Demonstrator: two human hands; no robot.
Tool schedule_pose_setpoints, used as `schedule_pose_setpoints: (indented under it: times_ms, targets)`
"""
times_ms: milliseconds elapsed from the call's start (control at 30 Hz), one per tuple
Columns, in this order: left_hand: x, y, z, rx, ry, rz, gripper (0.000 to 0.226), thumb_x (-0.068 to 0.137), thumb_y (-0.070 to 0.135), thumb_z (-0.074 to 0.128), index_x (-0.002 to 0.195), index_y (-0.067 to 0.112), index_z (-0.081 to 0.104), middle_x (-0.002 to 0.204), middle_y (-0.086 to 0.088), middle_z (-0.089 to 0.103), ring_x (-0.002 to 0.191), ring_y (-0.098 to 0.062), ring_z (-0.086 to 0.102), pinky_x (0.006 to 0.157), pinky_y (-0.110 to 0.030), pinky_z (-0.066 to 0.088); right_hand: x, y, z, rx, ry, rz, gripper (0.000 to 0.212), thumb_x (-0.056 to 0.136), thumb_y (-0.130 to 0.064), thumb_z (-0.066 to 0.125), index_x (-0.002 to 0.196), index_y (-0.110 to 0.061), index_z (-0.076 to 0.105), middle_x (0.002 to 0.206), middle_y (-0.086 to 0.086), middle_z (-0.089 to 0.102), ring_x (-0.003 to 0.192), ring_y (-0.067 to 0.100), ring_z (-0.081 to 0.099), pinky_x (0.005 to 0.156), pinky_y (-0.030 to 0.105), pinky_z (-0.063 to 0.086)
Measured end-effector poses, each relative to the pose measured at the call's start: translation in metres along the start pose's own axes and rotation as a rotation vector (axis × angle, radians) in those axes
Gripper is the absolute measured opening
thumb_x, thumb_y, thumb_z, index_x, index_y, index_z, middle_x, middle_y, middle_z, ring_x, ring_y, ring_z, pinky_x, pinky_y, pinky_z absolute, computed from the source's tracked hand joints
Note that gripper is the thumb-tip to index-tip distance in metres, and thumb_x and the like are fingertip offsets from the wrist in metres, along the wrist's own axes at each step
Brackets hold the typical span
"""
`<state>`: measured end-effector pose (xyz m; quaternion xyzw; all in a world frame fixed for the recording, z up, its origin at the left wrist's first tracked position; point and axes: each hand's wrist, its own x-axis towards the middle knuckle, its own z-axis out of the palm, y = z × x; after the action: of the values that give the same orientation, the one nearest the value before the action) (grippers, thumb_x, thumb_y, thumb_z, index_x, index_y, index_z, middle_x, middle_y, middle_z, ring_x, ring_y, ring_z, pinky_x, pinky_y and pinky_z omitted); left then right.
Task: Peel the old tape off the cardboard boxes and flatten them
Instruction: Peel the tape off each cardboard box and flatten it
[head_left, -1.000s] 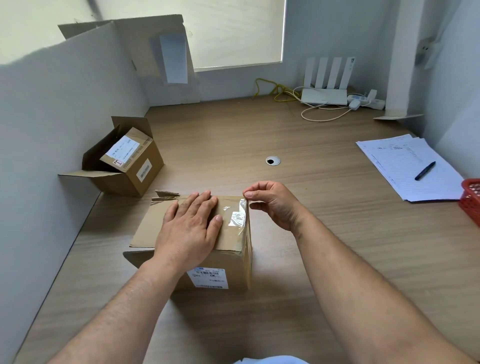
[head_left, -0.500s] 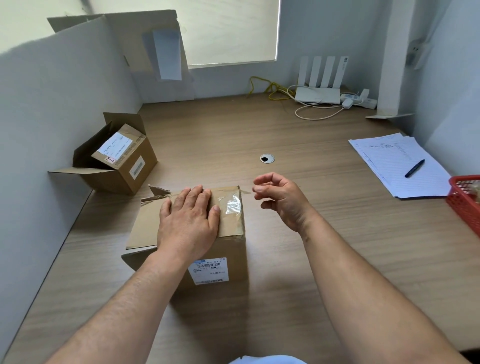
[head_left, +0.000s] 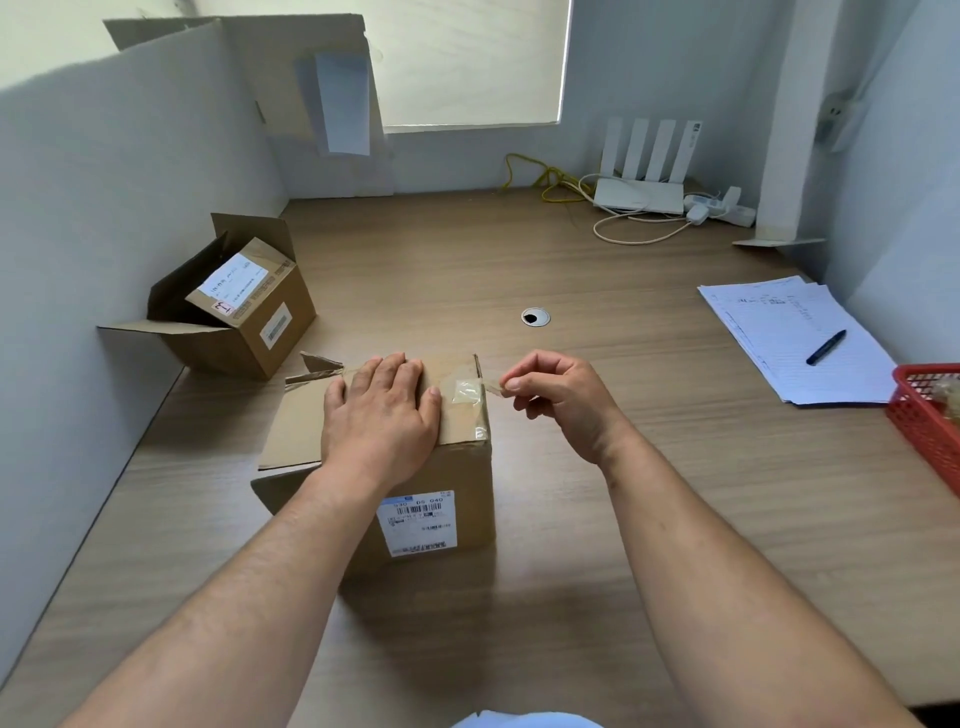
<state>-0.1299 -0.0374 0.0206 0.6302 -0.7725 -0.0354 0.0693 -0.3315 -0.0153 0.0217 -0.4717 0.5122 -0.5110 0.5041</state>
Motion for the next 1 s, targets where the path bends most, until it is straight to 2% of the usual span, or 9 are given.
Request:
schedule_pose_setpoints:
  times_ms: [67, 133, 200, 267, 433, 533, 767, 900, 1000]
  targets:
    - [0.002, 0.000, 0.000, 0.001, -0.004, -0.002, 0.056, 0.098, 0.052, 0.017, 0.149, 0.029, 0.025, 0.159, 0.007, 0.018, 0.146, -0.014, 0.010, 0.118, -0.044, 0.007, -0.001, 0.002, 0.003, -0.013, 0.054, -0.021, 0.017, 0.082, 0.001, 0.061, 0.075, -0.013, 0.067, 0.070, 0.000, 0.065, 0.057, 0.010, 0.054, 0.054, 0.022, 0.041]
    - [0.005, 0.000, -0.001, -0.001, -0.002, -0.011, 0.056, 0.098, 0.051, 0.018, 0.148, 0.028, 0.028, 0.158, 0.006, 0.021, 0.146, -0.014, 0.013, 0.117, -0.045, 0.009, -0.001, 0.004, 0.008, -0.100, 0.126, -0.041, 0.017, 0.084, -0.006, 0.065, 0.094, -0.020, 0.067, 0.087, 0.000, 0.065, 0.062, 0.009, 0.055, 0.059, 0.023, 0.043]
    - [0.013, 0.002, -0.005, -0.008, -0.020, -0.022, 0.055, 0.098, 0.050, 0.019, 0.146, 0.027, 0.031, 0.157, 0.004, 0.026, 0.145, -0.016, 0.017, 0.116, -0.046, 0.012, -0.003, 0.008, 0.011, -0.243, 0.182, -0.074, 0.043, 0.083, -0.015, 0.069, 0.123, -0.026, 0.058, 0.107, 0.001, 0.060, 0.071, 0.012, 0.056, 0.070, 0.026, 0.048]
    - [0.024, 0.003, -0.010, -0.018, -0.044, -0.033, 0.051, 0.097, 0.048, 0.022, 0.141, 0.026, 0.038, 0.152, 0.001, 0.034, 0.141, -0.019, 0.025, 0.113, -0.047, 0.016, -0.006, 0.011, 0.009, -0.366, 0.242, -0.131, 0.058, 0.082, -0.021, 0.071, 0.136, -0.027, 0.049, 0.112, 0.000, 0.056, 0.070, 0.011, 0.053, 0.078, 0.027, 0.049]
    - [0.043, 0.006, -0.016, -0.015, -0.104, -0.055, 0.047, 0.096, 0.046, 0.024, 0.132, 0.024, 0.046, 0.142, -0.003, 0.046, 0.133, -0.024, 0.036, 0.108, -0.049, 0.024, -0.021, 0.016, 0.019, -0.557, 0.318, -0.357, 0.032, 0.079, -0.028, 0.075, 0.106, -0.017, 0.062, 0.091, -0.004, 0.062, 0.063, 0.010, 0.054, 0.069, 0.023, 0.047]
    - [0.051, 0.006, -0.017, -0.026, -0.122, -0.078, 0.047, 0.096, 0.046, 0.025, 0.132, 0.024, 0.046, 0.140, -0.005, 0.047, 0.131, -0.026, 0.037, 0.105, -0.049, 0.025, -0.025, 0.021, 0.030, -0.727, 0.311, -0.429, 0.036, 0.076, -0.033, 0.077, 0.101, -0.013, 0.059, 0.087, -0.006, 0.060, 0.063, 0.009, 0.054, 0.066, 0.024, 0.047]
    - [0.060, 0.004, -0.018, -0.042, -0.154, -0.104, 0.047, 0.096, 0.045, 0.025, 0.132, 0.023, 0.046, 0.139, -0.007, 0.048, 0.130, -0.027, 0.037, 0.101, -0.049, 0.026, -0.020, 0.020, 0.041, -0.965, 0.355, -0.607, 0.019, 0.081, -0.020, 0.071, 0.091, -0.005, 0.066, 0.078, 0.005, 0.067, 0.059, 0.022, 0.061, 0.054, 0.031, 0.050]
    - [0.066, 0.003, -0.019, -0.042, -0.164, -0.117, 0.046, 0.096, 0.042, 0.025, 0.132, 0.022, 0.046, 0.137, -0.007, 0.049, 0.127, -0.027, 0.039, 0.099, -0.049, 0.028, -0.015, 0.012, 0.044, -1.100, 0.455, -0.720, 0.010, 0.077, -0.017, 0.070, 0.075, -0.008, 0.066, 0.061, 0.004, 0.064, 0.047, 0.024, 0.059, 0.041, 0.026, 0.044]
    - [0.070, 0.003, -0.019, -0.040, -0.166, -0.132, 0.046, 0.096, 0.041, 0.025, 0.131, 0.021, 0.047, 0.137, -0.008, 0.049, 0.127, -0.028, 0.039, 0.099, -0.048, 0.028, -0.011, 0.009, 0.047, -1.130, 0.492, -0.725, 0.011, 0.074, -0.013, 0.070, 0.068, -0.008, 0.063, 0.054, 0.004, 0.060, 0.041, 0.024, 0.055, 0.040, 0.023, 0.038]
